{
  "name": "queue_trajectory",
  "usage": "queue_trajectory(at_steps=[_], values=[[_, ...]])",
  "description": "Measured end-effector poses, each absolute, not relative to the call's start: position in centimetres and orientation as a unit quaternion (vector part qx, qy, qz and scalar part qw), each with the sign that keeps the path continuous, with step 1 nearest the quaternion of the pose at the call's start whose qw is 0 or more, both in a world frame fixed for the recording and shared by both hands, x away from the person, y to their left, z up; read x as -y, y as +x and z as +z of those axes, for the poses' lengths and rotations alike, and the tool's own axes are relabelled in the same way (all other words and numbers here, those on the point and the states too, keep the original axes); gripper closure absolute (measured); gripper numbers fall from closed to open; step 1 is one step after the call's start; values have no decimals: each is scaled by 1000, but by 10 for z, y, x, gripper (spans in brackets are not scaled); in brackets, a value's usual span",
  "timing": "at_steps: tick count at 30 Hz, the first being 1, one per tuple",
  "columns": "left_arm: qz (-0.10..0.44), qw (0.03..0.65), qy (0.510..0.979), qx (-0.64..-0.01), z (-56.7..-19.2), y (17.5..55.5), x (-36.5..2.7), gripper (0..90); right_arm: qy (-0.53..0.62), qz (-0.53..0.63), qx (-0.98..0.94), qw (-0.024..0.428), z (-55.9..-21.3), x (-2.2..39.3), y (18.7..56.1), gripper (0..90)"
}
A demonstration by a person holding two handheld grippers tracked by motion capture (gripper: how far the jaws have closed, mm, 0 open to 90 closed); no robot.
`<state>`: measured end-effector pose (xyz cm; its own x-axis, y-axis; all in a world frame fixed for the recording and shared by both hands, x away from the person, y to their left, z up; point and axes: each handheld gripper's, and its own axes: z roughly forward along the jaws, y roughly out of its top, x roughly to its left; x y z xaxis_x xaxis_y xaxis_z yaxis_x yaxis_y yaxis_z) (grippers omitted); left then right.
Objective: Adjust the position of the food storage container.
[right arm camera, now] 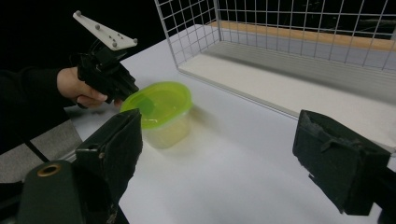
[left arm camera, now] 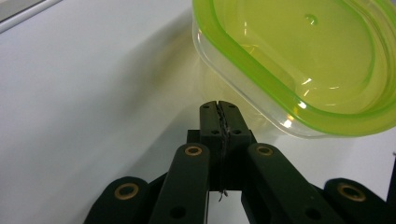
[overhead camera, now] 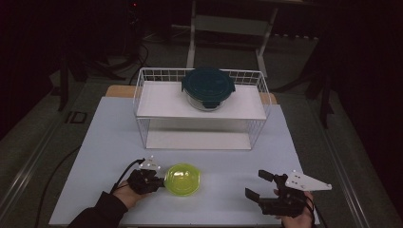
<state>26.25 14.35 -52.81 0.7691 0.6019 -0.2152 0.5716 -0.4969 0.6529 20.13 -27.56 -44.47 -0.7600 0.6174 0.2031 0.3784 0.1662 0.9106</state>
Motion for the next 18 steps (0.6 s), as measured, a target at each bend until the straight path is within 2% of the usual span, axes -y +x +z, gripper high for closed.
queue_trajectory(at_steps=[18], values=[[-2, 375, 873, -311, -531, 267, -102, 890, 330, 556, -755, 107, -445, 277, 202, 156]])
